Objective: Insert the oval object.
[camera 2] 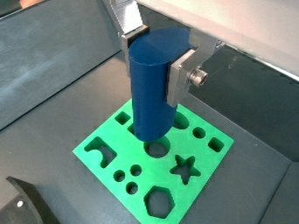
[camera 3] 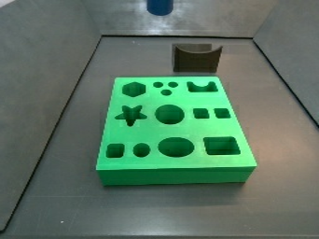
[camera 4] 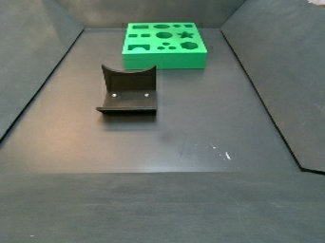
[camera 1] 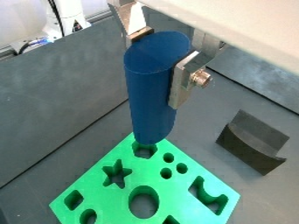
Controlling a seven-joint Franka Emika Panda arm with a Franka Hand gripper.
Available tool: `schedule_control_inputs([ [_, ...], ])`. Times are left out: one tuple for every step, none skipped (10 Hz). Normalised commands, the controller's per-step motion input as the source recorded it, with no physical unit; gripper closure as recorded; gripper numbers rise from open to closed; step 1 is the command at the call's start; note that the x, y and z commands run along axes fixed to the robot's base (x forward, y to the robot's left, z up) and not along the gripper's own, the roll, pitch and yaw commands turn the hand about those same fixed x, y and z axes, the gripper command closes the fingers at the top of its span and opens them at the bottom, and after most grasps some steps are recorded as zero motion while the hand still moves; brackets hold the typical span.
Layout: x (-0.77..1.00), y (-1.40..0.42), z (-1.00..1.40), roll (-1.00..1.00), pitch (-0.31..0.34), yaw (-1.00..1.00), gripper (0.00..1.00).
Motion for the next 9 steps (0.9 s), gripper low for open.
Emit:
schedule_control_inputs([
  [-0.07, -0.58, -0.70, 0.00, -0.116, -0.61, 1.00],
  [-0.04, -0.58, -0.64, 0.00, -0.100, -0.59, 1.00],
  [-0.02, -0.57, -0.58, 0.00, -0.097, -0.59, 1.00],
  [0.00, -0.52, -0.45, -0.02, -0.073, -0.59, 1.00],
  [0.00, -0.42, -0.35, -0.07, -0.073, -0.65, 1.00],
  [0.00, -0.29, -0.42, -0.04, -0.090, -0.81, 1.00],
  [-0.01, -0.19, -0.52, 0.00, -0.084, -0.93, 1.00],
  [0.00, -0.15, -0.49, -0.02, -0.067, -0.95, 1.00],
  [0.00, -0.15, -0.48, -0.02, -0.060, -0.94, 1.00],
])
